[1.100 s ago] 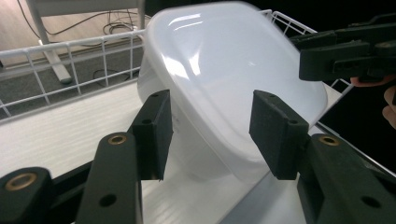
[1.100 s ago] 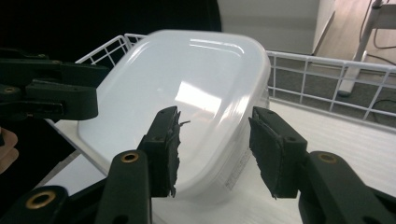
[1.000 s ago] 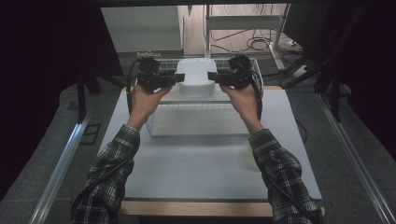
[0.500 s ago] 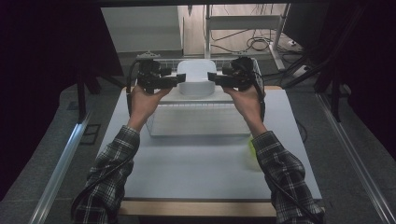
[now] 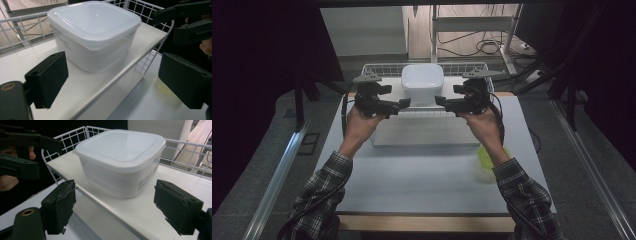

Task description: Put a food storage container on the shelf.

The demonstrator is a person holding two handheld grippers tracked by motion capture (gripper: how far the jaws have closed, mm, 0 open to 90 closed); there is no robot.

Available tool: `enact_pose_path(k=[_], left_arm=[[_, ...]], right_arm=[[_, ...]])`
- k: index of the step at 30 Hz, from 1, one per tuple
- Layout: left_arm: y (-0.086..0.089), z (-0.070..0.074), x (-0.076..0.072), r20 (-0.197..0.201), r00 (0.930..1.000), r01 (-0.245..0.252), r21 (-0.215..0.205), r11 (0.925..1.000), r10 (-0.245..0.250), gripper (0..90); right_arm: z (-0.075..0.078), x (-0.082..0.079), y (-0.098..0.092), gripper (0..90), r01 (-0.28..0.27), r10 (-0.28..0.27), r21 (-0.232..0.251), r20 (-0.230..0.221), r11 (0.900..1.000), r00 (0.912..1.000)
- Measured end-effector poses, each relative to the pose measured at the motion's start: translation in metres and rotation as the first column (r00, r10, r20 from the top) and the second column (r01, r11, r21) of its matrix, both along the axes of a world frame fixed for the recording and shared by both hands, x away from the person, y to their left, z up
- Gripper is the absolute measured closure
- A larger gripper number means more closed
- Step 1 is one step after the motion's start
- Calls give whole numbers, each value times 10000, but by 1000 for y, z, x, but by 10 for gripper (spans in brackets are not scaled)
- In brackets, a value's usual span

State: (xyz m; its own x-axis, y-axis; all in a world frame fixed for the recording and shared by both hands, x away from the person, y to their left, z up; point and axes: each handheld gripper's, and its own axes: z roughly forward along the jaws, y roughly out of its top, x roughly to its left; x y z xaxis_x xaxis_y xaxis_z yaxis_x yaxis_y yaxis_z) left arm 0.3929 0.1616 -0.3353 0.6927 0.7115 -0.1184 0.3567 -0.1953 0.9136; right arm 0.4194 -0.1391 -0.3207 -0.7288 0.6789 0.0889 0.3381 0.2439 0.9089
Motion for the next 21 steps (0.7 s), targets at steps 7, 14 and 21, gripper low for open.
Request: enact_pose_path(k=[7,14,21], left_arm=[[3,-13,-24,246,9996,157,110,9998,-160,60],[6,-33,-42,488,9986,213,268,9994,-225,51],[11,-52,-57,665,9978,63,23,10000,-64,61]], right_arm=[[-11,-17,-3,146,-325,328,-264,110,9991,9994],[-27,-30,-9,116,-489,489,-414,-4,9979,9988],[-43,-42,-18,93,-514,517,-721,29,9961,9987]])
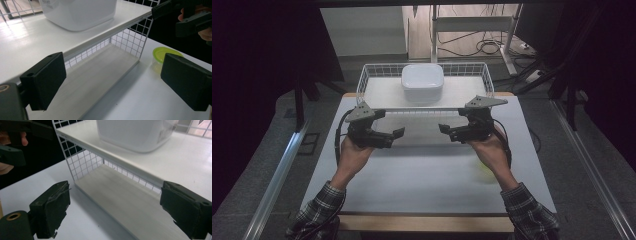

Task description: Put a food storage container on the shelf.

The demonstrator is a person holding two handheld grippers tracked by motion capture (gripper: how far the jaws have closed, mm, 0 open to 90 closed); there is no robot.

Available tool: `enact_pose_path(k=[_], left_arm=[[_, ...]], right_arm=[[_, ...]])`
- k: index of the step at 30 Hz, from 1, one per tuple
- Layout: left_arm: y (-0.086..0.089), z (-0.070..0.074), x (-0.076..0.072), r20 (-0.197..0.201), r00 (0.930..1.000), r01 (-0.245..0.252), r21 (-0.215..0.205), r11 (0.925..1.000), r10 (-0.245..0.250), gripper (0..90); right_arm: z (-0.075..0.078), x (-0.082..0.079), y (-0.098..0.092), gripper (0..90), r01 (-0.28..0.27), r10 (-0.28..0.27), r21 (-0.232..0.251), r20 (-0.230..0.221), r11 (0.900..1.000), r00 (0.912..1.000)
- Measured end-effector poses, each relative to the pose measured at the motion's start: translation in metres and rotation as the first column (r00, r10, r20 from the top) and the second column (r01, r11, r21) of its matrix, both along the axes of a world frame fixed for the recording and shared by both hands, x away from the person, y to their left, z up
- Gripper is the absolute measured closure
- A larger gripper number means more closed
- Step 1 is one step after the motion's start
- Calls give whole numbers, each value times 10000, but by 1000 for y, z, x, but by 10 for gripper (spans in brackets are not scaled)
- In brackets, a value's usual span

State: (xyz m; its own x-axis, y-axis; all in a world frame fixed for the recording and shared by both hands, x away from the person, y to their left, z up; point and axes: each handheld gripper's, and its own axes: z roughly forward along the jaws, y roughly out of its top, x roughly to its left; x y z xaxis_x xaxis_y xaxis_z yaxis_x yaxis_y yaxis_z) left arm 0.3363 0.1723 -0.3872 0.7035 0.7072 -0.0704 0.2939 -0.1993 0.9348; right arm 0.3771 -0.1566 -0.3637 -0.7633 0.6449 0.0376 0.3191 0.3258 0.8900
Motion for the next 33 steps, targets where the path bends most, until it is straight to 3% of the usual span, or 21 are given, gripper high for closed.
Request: enact_pose_path(k=[7,12,18,21,26,33], left_arm=[[3,-17,-13,49,9999,105,-193,9998,-105,64],[0,-31,-23,155,9996,260,-263,9993,-256,69],[-6,-49,-28,-179,9979,620,199,9979,-616,68],[-7,-58,-31,-256,9974,679,308,9972,-671,67],[-8,-73,-37,-285,9977,633,365,9973,-623,67],[-8,-90,-48,-407,9986,390,1071,9935,-348,66]], right_arm=[[-15,-9,-10,72,-69,70,-180,71,9998,10000],[-25,-15,-16,39,-56,56,-60,45,10000,10000],[-39,-22,-24,4,-43,43,-73,22,10000,10000],[-45,-25,-29,5,22,-21,43,-197,10000,9998],[-55,-32,-38,20,117,-107,235,-430,9997,9990],[-72,-42,-42,28,159,-161,-45,-467,9999,9988]])
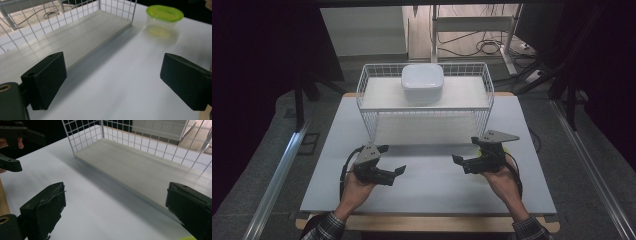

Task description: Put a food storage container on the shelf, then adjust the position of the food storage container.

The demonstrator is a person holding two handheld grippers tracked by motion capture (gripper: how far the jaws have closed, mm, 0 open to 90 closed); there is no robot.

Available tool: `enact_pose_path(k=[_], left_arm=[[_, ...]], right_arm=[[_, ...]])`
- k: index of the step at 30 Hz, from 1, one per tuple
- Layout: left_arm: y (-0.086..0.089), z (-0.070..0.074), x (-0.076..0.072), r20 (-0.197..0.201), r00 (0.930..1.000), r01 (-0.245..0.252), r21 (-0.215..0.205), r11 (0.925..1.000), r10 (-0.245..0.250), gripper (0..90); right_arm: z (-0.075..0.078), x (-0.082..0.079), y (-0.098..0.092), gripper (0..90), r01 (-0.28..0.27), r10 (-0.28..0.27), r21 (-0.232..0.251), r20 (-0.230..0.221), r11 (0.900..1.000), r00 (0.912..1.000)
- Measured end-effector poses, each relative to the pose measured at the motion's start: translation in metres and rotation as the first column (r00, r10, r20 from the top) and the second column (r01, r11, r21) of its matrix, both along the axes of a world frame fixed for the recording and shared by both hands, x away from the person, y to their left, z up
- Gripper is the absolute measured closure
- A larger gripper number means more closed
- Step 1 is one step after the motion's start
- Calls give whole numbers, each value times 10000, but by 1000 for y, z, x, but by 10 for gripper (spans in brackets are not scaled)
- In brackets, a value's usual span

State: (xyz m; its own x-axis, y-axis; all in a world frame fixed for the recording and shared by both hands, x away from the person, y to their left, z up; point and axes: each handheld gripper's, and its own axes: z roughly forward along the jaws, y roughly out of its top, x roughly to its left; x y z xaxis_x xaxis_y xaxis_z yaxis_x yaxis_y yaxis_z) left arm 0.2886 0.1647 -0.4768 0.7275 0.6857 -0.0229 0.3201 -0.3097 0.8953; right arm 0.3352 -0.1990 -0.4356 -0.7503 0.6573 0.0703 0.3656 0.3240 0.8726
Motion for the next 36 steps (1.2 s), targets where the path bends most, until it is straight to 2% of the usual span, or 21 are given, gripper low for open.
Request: enact_pose_path(k=[5,9,14,22,29,36], left_arm=[[0,-10,-8,-74,9999,-112,323,9994,115,66],[1,-17,-13,-140,9998,-148,534,9985,156,61],[4,-24,-17,-374,9991,-166,651,9977,191,59],[7,-30,-20,-552,9981,-223,802,9965,268,54],[8,-32,-20,-620,9976,-246,740,9970,292,52],[9,-33,-20,-672,9972,-263,746,9969,313,52]], right_arm=[[-12,-10,2,36,-34,33,-54,-181,10000,9998],[-21,-18,3,39,-179,173,-334,-172,9993,9997],[-35,-24,3,40,-216,180,-745,-482,9970,9987],[-43,-29,2,40,-281,227,-830,-653,9962,9976],[-48,-29,1,44,-293,210,-1017,-820,9944,9964],[-46,-24,-6,16,196,-286,-912,-988,9956,9947]])
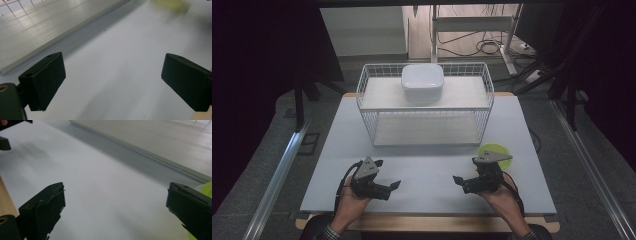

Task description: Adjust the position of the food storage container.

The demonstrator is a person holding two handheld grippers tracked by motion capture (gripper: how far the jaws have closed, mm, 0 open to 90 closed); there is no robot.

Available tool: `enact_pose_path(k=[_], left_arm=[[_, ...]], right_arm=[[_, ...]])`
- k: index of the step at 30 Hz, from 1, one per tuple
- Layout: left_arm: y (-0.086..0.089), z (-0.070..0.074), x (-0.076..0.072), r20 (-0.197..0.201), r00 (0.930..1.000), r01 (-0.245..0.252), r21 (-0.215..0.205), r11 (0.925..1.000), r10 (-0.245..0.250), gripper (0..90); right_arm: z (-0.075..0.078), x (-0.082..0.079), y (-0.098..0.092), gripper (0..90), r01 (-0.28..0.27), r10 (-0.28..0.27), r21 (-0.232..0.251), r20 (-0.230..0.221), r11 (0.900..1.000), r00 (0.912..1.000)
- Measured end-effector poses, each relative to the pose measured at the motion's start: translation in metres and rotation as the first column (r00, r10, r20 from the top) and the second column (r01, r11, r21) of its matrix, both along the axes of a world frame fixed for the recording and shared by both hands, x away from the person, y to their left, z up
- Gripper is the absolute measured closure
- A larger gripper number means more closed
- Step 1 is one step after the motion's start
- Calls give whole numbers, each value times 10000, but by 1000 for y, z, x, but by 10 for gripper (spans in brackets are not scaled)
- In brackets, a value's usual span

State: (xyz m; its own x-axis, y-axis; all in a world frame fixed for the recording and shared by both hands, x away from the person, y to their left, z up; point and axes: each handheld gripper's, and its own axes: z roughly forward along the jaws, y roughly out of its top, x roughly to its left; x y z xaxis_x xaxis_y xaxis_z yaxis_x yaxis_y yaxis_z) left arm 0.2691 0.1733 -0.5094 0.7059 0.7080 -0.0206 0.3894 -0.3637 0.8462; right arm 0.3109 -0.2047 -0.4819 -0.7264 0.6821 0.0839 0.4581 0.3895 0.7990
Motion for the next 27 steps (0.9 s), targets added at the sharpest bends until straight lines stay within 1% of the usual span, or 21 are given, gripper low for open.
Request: enact_pose_path(k=[1,3,5,8,9,10,12,13,14,18,21,23,24,27], left_arm=[[0,0,0,-3,10000,-5,-8,10000,5,51],[0,0,0,-22,10000,-12,-6,10000,12,52],[0,-1,1,-50,10000,-28,3,10000,28,52],[0,-1,1,-91,10000,-14,29,10000,15,52],[0,-1,1,-90,10000,-17,31,10000,17,52],[0,-1,1,-88,10000,-13,29,10000,13,52],[0,-1,1,-94,10000,-7,26,10000,7,52],[0,-1,1,-106,9999,1,26,10000,-1,52],[0,-2,1,-116,9999,-2,31,10000,2,53],[0,-2,2,-147,9999,-19,40,10000,20,53],[0,-2,2,-174,9998,-31,34,10000,31,54],[0,-3,3,-197,9998,-35,32,10000,36,54],[0,-3,3,-206,9998,-41,39,10000,41,54],[0,-3,3,-258,9997,-49,50,10000,50,54]], right_arm=[[0,1,-2,17,74,-74,64,-54,10000,10000],[1,3,-5,24,234,-234,-2,-74,9997,9997],[4,4,-9,78,417,-418,-104,-42,9991,9991],[10,5,-19,210,801,-800,-28,118,9968,9967],[15,6,-26,328,1043,-1042,-75,130,9945,9945],[15,6,-26,328,1043,-1042,-75,130,9945,9945],[19,7,-34,420,1431,-1431,19,169,9897,9896],[21,8,-39,451,1521,-1522,77,103,9883,9883],[22,9,-43,476,1633,-1633,37,208,9866,9864],[28,12,-62,654,2344,-2335,-98,592,9721,9706],[31,14,-76,794,2930,-2907,-183,804,9559,9534],[32,17,-86,866,3253,-3225,-197,865,9454,9426],[32,18,-91,890,3383,-3352,-224,888,9408,9380],[31,24,-103,898,3850,-3805,-340,947,9223,9199]])
